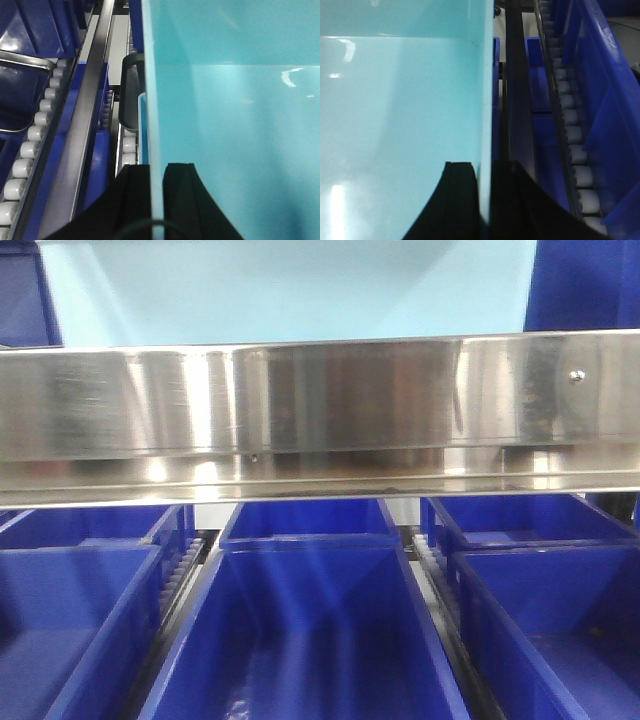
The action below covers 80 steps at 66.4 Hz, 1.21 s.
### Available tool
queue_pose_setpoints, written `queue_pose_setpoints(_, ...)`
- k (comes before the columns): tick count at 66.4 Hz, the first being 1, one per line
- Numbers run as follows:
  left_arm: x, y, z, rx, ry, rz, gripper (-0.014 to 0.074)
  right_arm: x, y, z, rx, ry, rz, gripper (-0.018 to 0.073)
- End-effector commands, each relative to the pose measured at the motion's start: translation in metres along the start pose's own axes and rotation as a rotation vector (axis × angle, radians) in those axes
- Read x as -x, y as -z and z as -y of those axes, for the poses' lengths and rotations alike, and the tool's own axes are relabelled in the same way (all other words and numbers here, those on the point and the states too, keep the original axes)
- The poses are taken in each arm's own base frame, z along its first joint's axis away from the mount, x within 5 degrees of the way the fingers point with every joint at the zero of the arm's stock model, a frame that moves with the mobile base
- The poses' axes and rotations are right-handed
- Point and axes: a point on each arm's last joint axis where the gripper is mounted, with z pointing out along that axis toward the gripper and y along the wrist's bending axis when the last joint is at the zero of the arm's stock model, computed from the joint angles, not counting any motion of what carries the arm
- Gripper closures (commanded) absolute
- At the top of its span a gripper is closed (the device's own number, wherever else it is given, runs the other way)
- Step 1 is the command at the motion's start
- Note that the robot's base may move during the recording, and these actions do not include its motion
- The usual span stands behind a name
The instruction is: Move two blue bins to right shelf middle
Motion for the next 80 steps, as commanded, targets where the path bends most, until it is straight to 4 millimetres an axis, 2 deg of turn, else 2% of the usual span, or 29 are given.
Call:
queue_pose_setpoints(1, 0.0072, 0.0080, 0.0010, -0.032, -0.003, 0.062, 0.0708, 0.0064, 0.0061, 0.0013, 0.005, 0.006, 0.055, 0.0712)
queue_pose_setpoints(80, 0.0074, 0.0080, 0.0012, -0.033, -0.003, 0.063, 0.0708, 0.0064, 0.0061, 0.0013, 0.005, 0.006, 0.055, 0.0712)
